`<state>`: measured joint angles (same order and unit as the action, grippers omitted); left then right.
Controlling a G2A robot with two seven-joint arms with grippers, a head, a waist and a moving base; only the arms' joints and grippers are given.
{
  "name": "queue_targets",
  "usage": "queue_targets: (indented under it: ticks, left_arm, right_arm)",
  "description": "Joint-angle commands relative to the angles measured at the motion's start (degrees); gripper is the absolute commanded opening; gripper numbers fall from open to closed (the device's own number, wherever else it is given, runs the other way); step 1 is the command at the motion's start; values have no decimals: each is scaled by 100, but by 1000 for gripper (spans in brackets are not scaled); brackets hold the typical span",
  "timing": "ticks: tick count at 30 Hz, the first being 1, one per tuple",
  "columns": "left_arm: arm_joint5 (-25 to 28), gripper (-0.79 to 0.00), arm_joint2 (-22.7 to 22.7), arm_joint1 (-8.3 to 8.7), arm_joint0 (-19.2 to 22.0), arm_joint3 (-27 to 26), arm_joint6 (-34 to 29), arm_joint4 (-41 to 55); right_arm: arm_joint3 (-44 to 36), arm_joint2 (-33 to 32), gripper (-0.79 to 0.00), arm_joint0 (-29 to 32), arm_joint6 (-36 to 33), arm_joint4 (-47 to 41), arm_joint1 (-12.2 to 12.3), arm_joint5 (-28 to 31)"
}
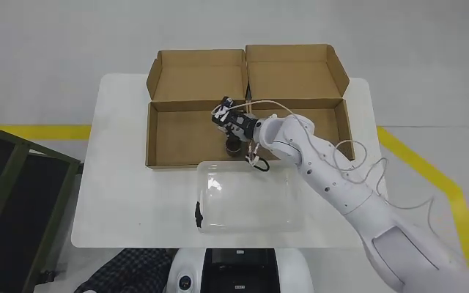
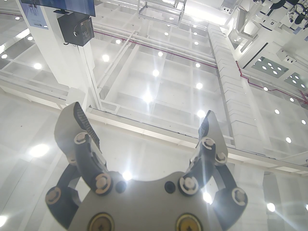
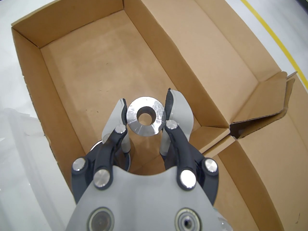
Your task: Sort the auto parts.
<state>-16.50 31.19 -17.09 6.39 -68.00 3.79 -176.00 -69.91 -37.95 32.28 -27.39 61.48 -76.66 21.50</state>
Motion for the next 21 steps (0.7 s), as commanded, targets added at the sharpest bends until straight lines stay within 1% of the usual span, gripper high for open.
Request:
queue_targets:
  ticks: [1, 12, 13, 15, 17, 21]
  left_arm:
    - [0, 0, 0, 0, 0, 0, 0, 0]
    - [0, 0, 0, 0, 0, 0, 0, 0]
    - [0, 0, 0, 0, 0, 0, 0, 0]
    - [0, 0, 0, 0, 0, 0, 0, 0]
    - [0, 0, 0, 0, 0, 0, 0, 0]
    - [0, 0, 0, 0, 0, 0, 0, 0]
  right_arm:
    - [96, 26, -785, -30, -7, 14, -38, -42]
    - [656, 115, -785, -195, -116, -8, -256, -224]
    - [696, 115, -757, -205, -119, -11, -273, -232]
    - [765, 116, -653, -225, -122, -9, -304, -245]
    - [815, 118, -585, -243, -129, -3, -333, -240]
    - [895, 117, -539, -271, -154, 11, -386, -235]
